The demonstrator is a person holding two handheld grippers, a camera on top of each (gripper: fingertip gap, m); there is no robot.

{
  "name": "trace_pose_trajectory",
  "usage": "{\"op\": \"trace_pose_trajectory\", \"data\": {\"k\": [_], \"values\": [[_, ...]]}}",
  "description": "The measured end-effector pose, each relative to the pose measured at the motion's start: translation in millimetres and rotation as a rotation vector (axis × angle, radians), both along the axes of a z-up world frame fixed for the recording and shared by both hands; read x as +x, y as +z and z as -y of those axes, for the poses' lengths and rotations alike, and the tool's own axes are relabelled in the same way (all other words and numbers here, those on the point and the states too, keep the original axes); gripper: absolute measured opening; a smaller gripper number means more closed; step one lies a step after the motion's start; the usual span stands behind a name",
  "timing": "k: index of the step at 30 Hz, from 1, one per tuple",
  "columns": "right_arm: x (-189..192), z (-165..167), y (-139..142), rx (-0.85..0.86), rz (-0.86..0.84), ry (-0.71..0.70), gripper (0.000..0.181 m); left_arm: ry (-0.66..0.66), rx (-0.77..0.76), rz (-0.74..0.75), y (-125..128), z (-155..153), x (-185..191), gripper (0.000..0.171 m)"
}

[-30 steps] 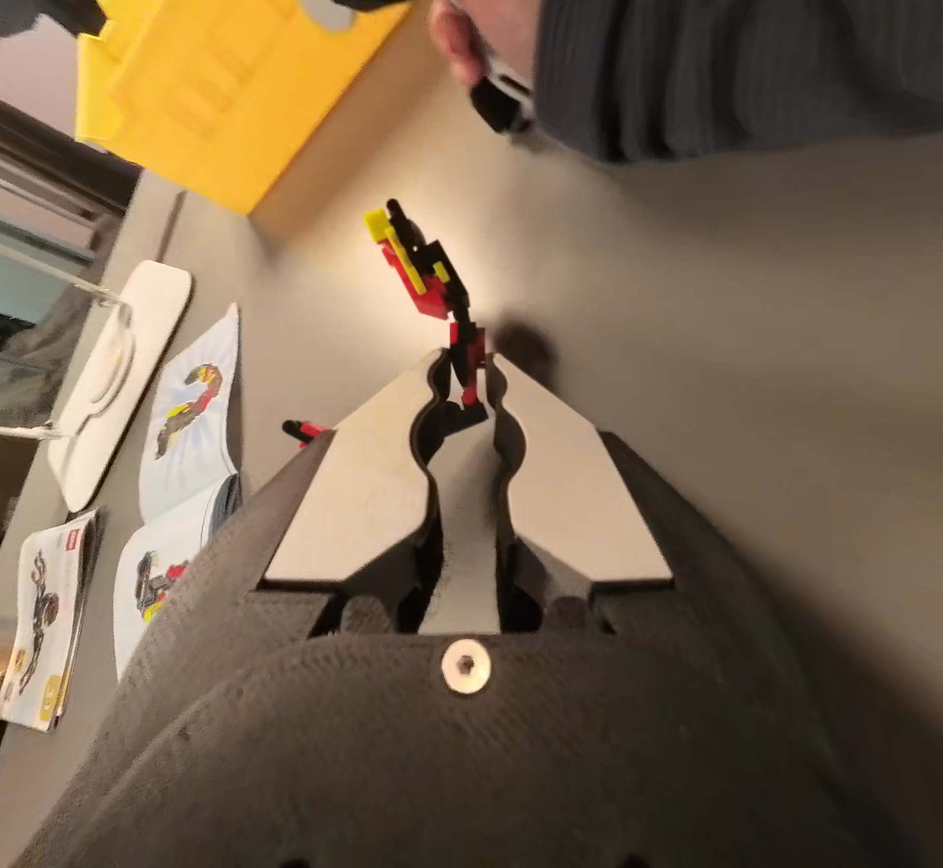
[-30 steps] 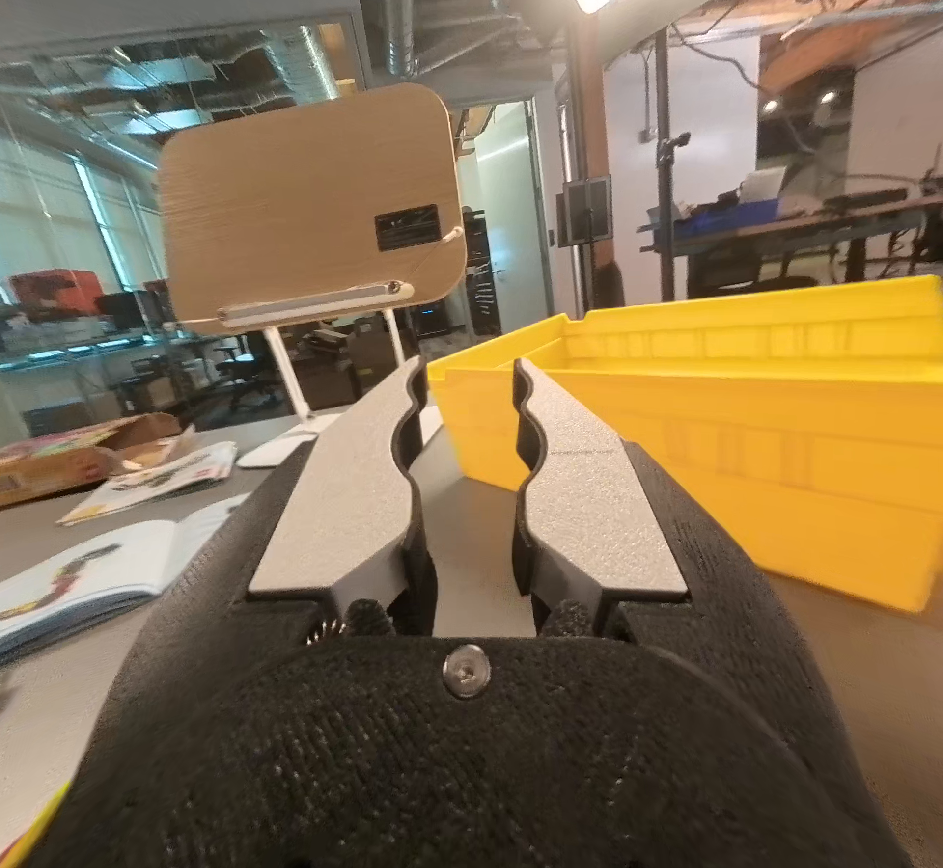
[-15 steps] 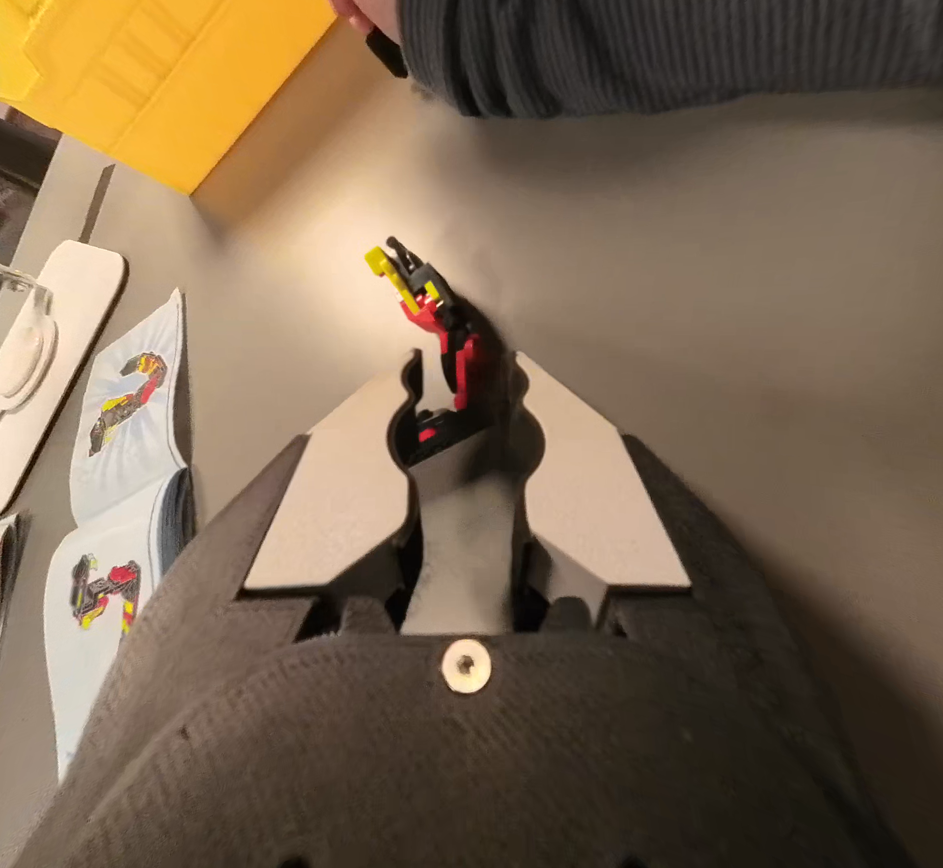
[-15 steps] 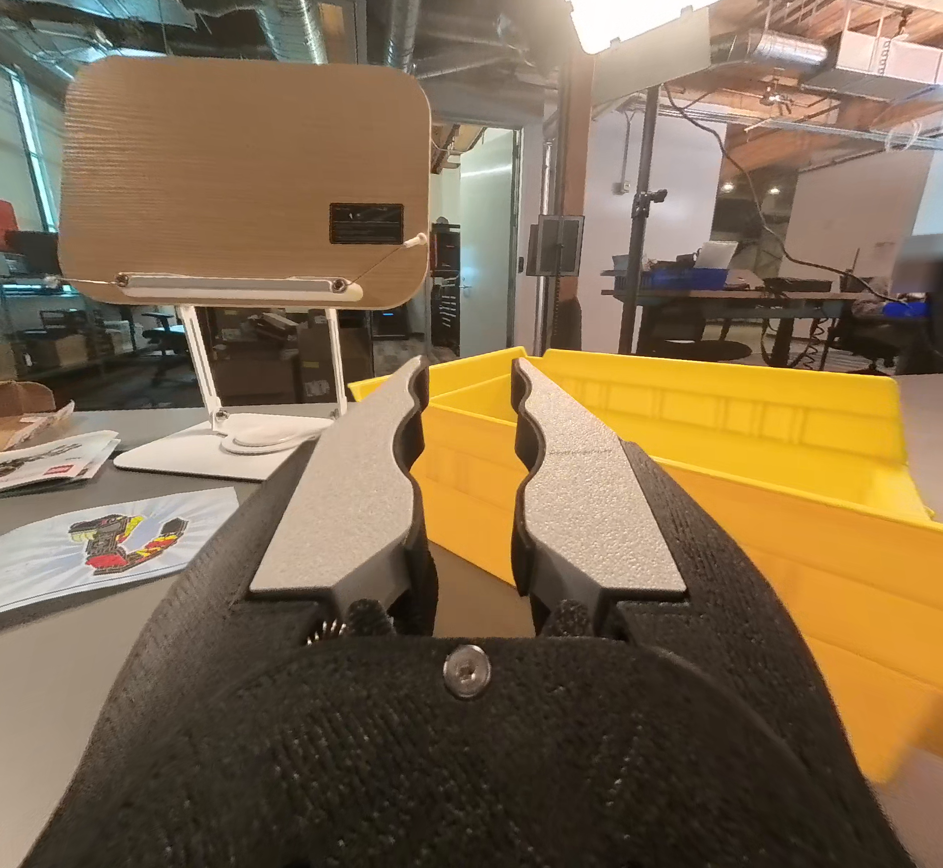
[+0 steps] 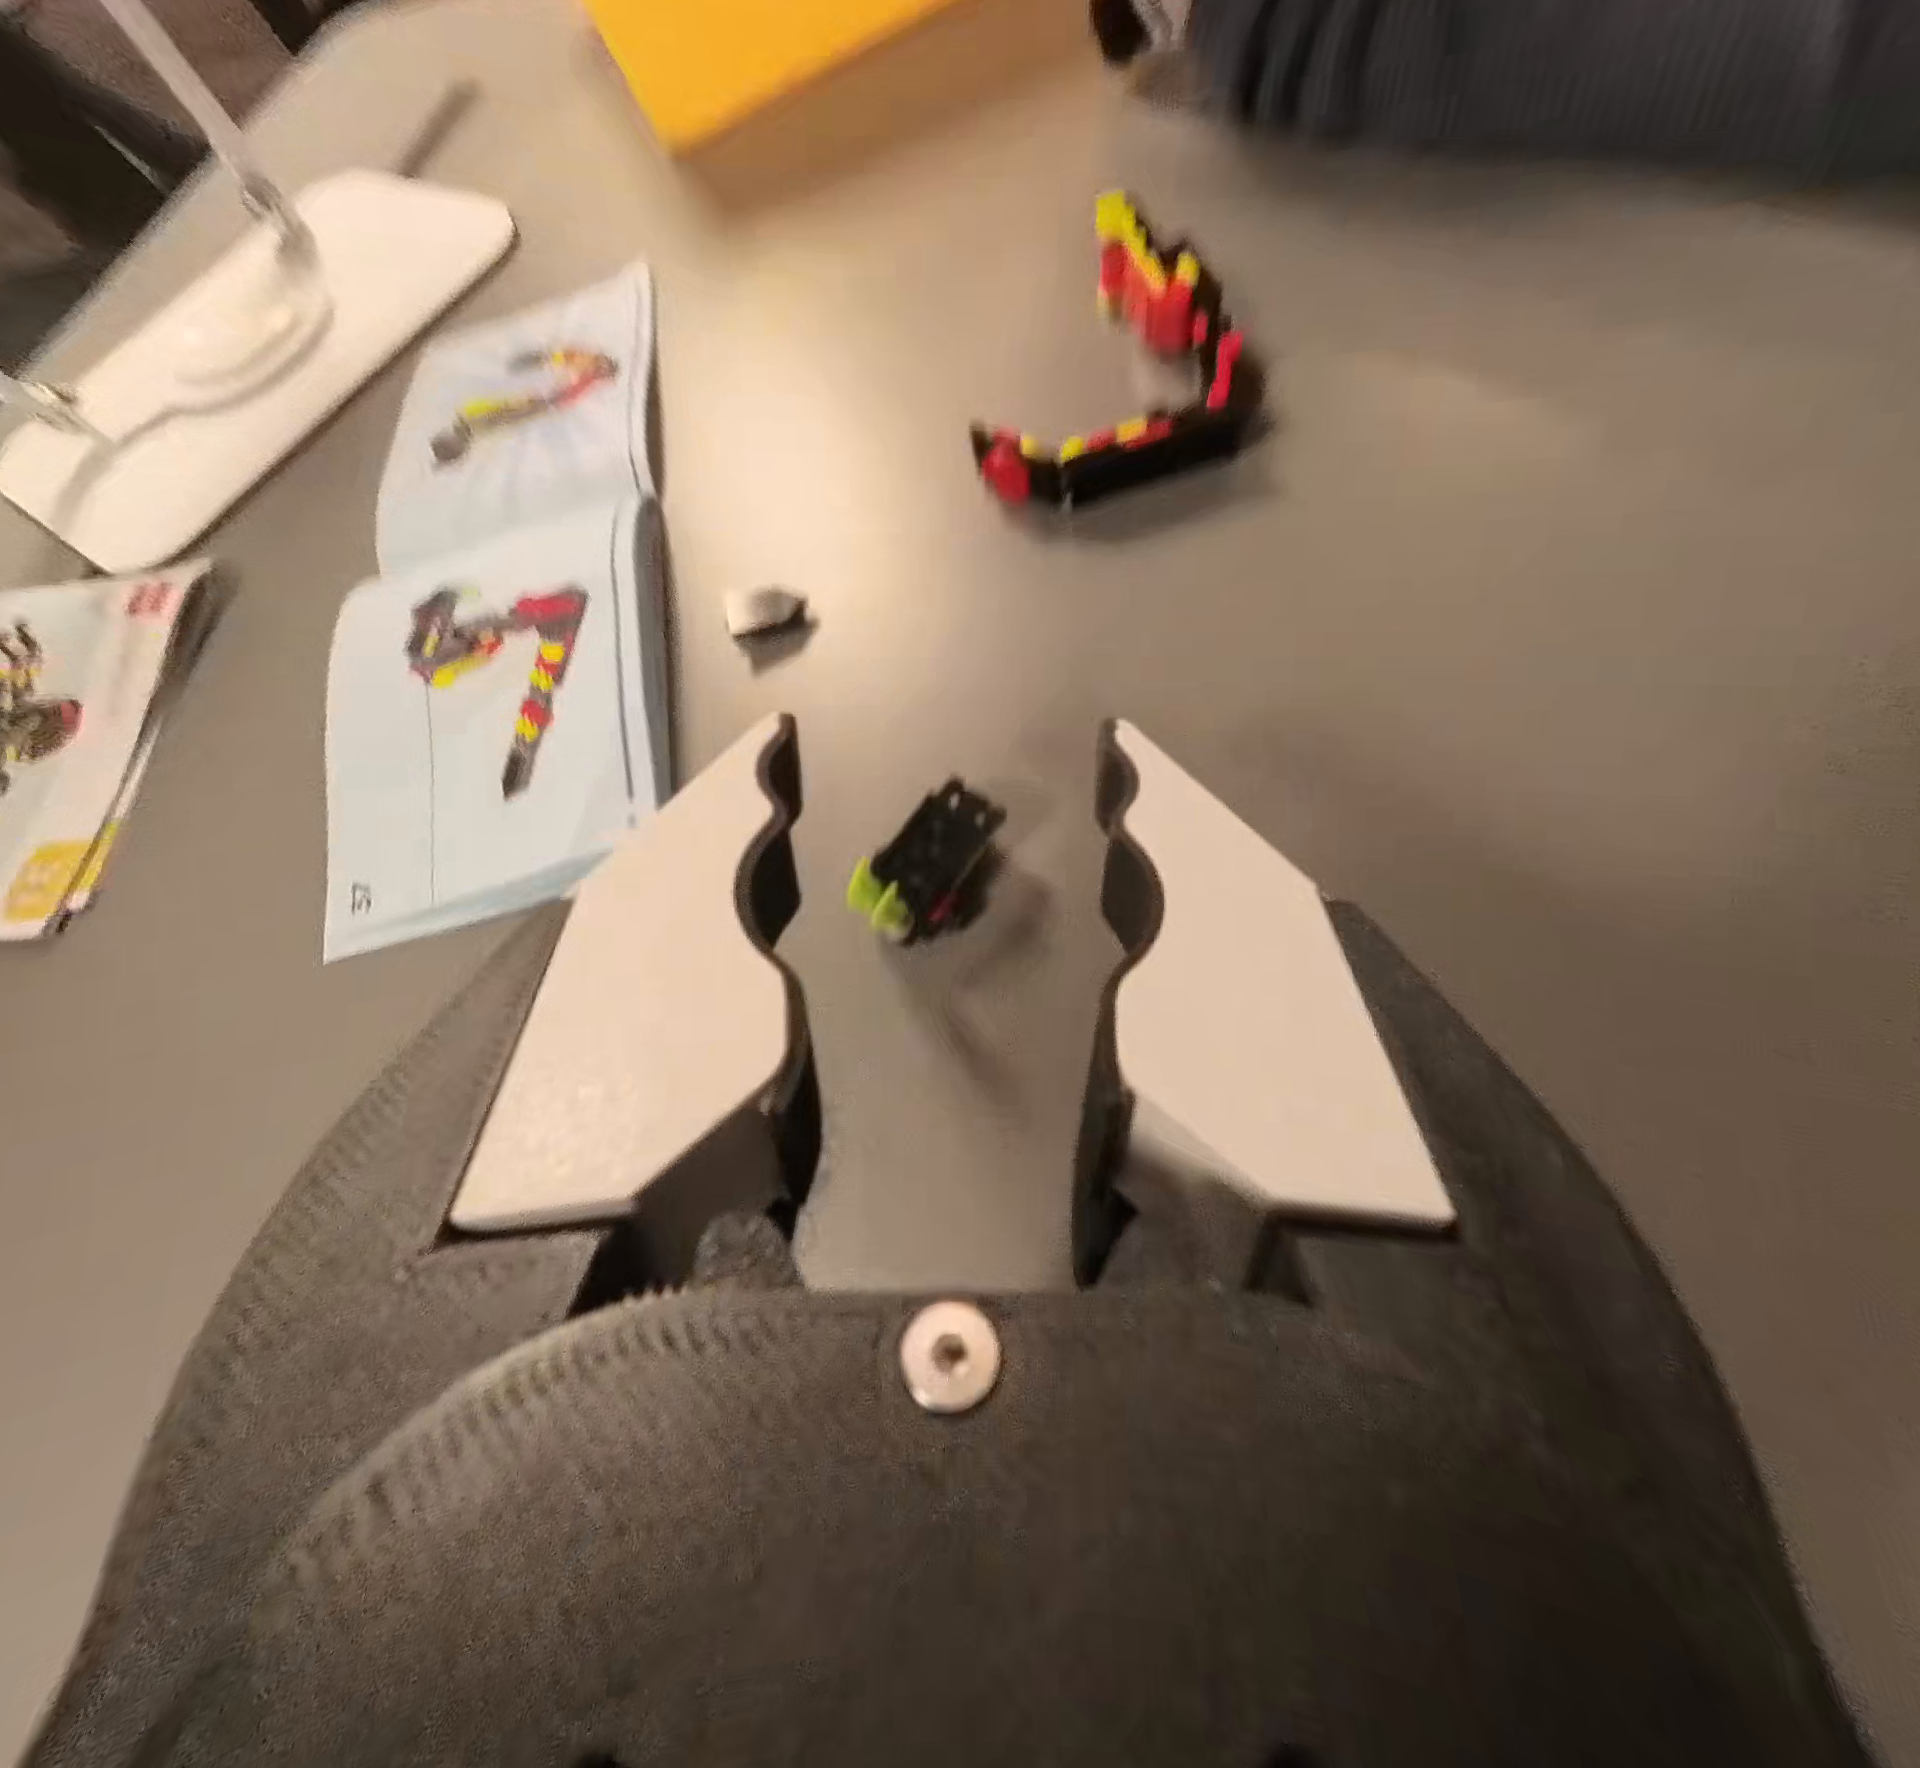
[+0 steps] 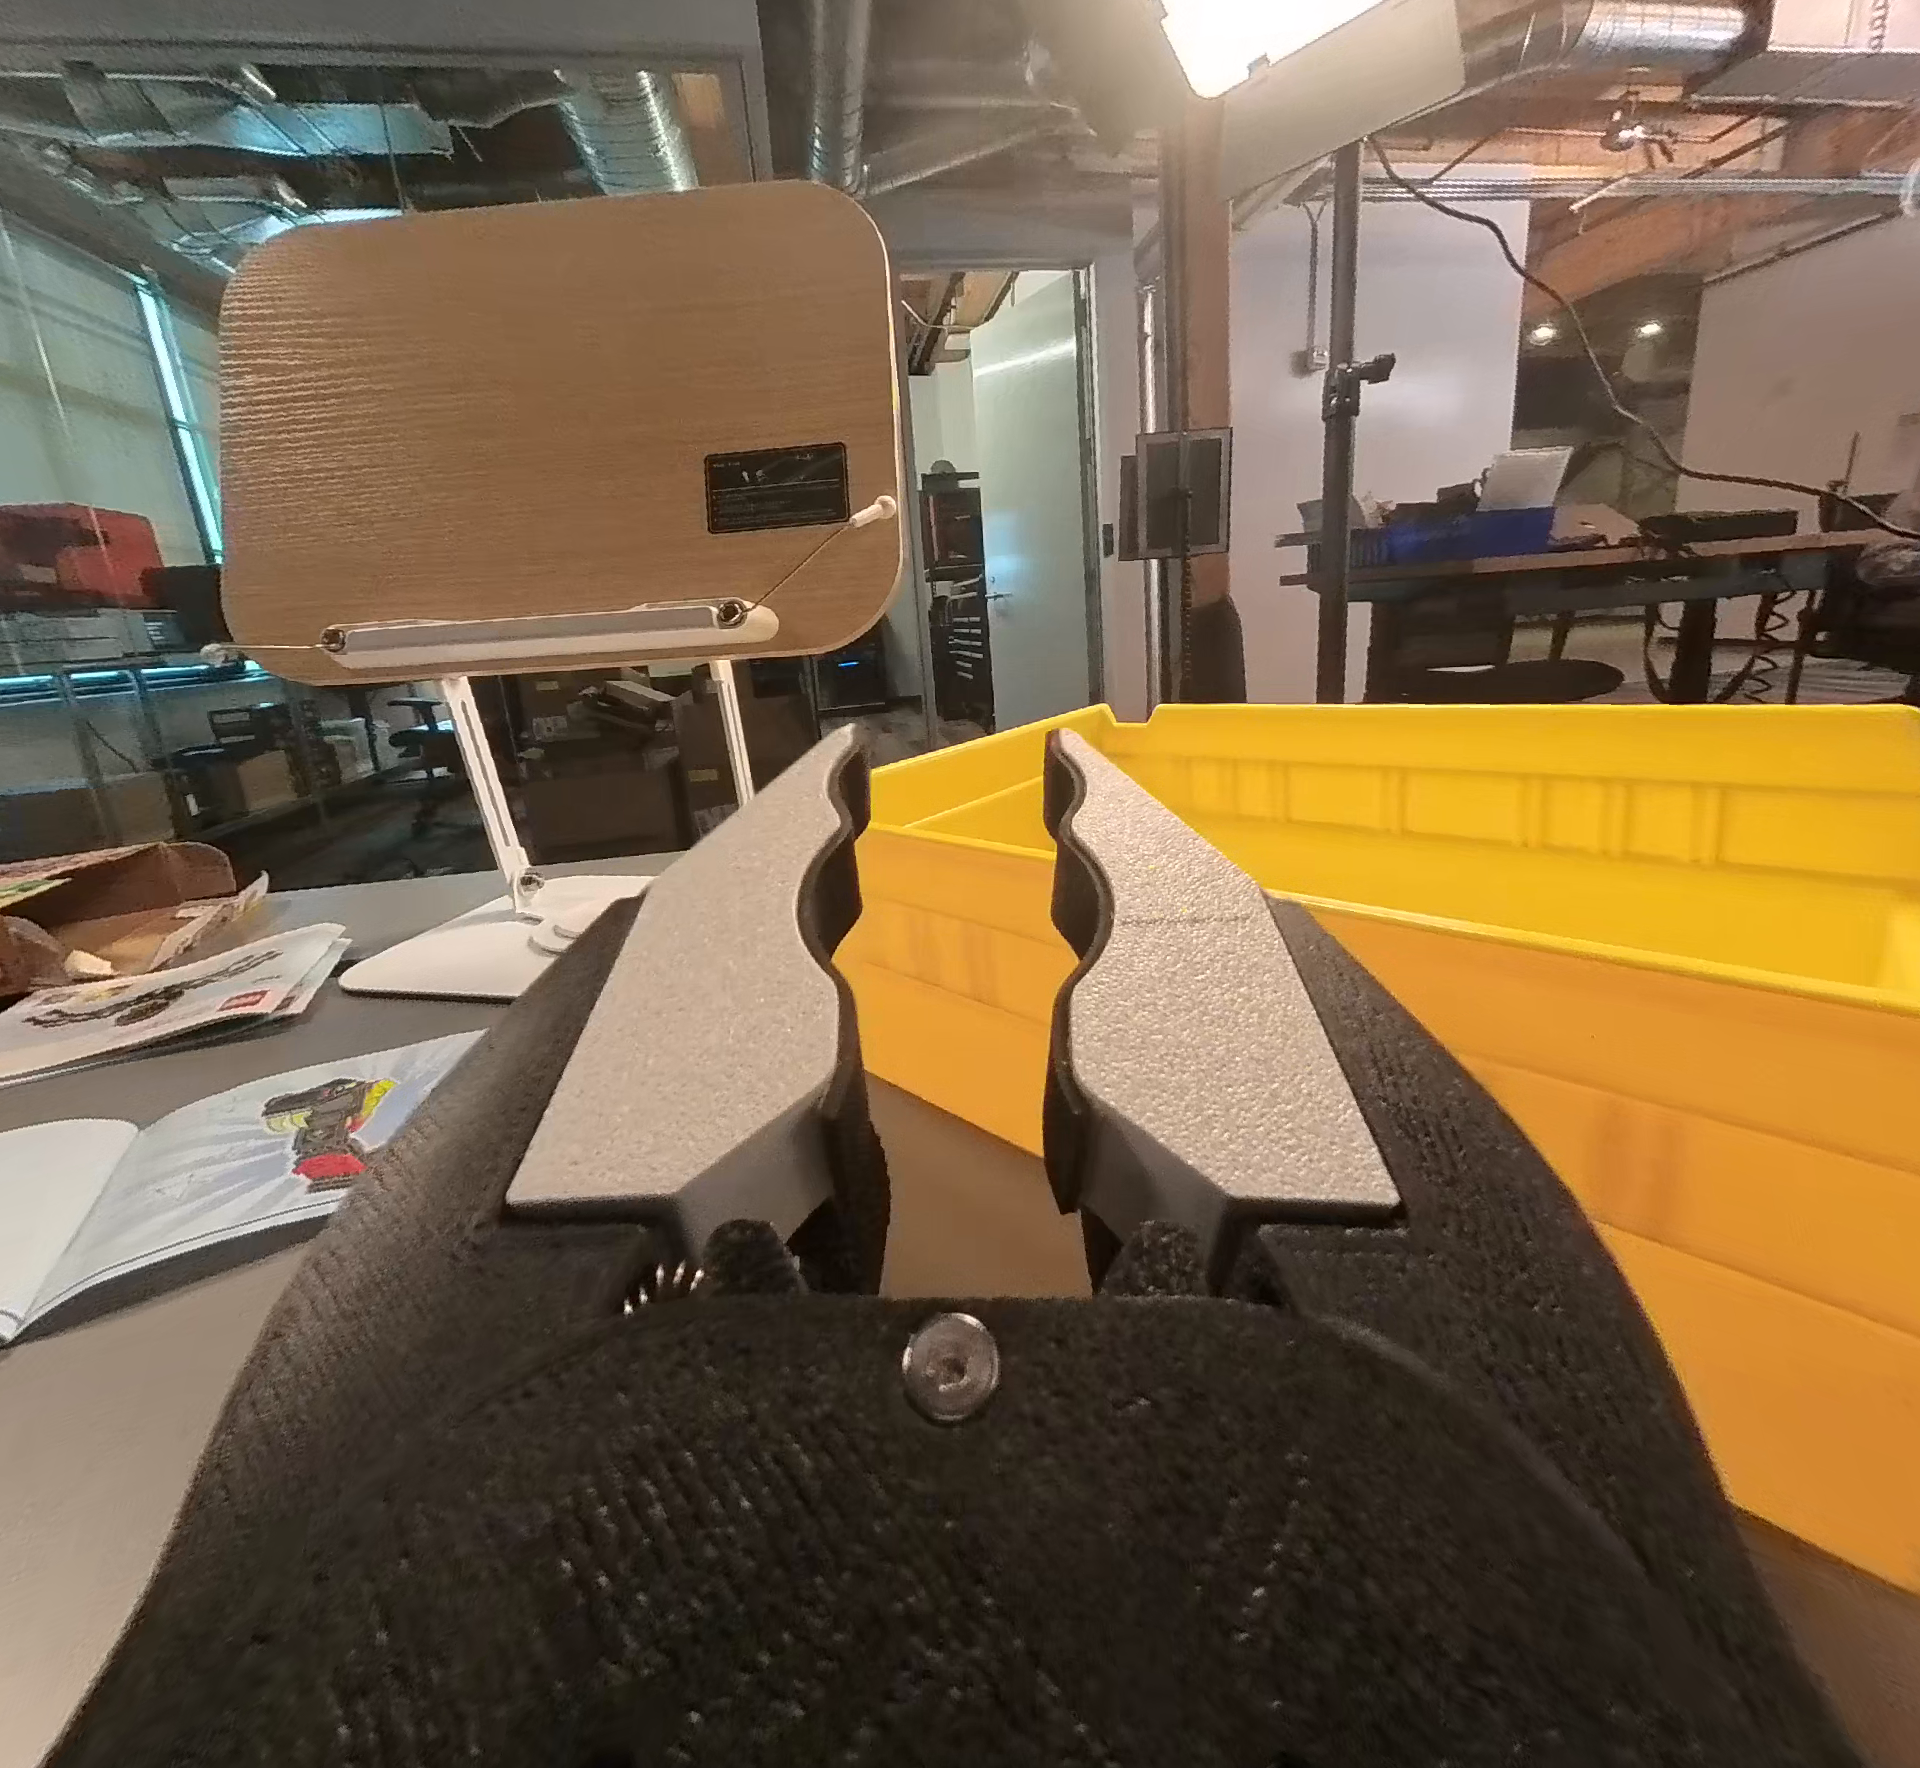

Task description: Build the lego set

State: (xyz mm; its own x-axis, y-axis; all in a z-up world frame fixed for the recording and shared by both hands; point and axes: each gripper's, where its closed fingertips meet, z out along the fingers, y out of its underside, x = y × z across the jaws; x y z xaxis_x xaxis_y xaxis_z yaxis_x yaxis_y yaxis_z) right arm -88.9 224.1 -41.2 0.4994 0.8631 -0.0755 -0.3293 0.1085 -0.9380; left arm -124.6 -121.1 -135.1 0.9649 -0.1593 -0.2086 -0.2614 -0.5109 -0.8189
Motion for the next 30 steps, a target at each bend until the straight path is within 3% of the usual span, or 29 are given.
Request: {"op": "trace_pose_trajectory", "data": {"k": [5,13,19,24,30], "values": [[-1,2,-2,-0.024,-0.005,0.028,0.033,-0.107,-0.156,-0.019,-25,9,1,0.050],[-2,2,-3,-0.043,-0.008,0.049,0.033,-0.164,-0.313,-0.119,-37,11,-10,0.044],[-2,2,-4,-0.057,-0.012,0.063,0.033,-0.192,-0.395,-0.174,-43,15,-12,0.027],[-4,2,-5,-0.066,-0.012,0.074,0.033,-0.174,-0.363,-0.189,-41,14,-11,0.022],[-4,2,-5,-0.068,-0.012,0.080,0.033,-0.109,-0.080,-0.130,-11,-3,-5,0.015]]}}
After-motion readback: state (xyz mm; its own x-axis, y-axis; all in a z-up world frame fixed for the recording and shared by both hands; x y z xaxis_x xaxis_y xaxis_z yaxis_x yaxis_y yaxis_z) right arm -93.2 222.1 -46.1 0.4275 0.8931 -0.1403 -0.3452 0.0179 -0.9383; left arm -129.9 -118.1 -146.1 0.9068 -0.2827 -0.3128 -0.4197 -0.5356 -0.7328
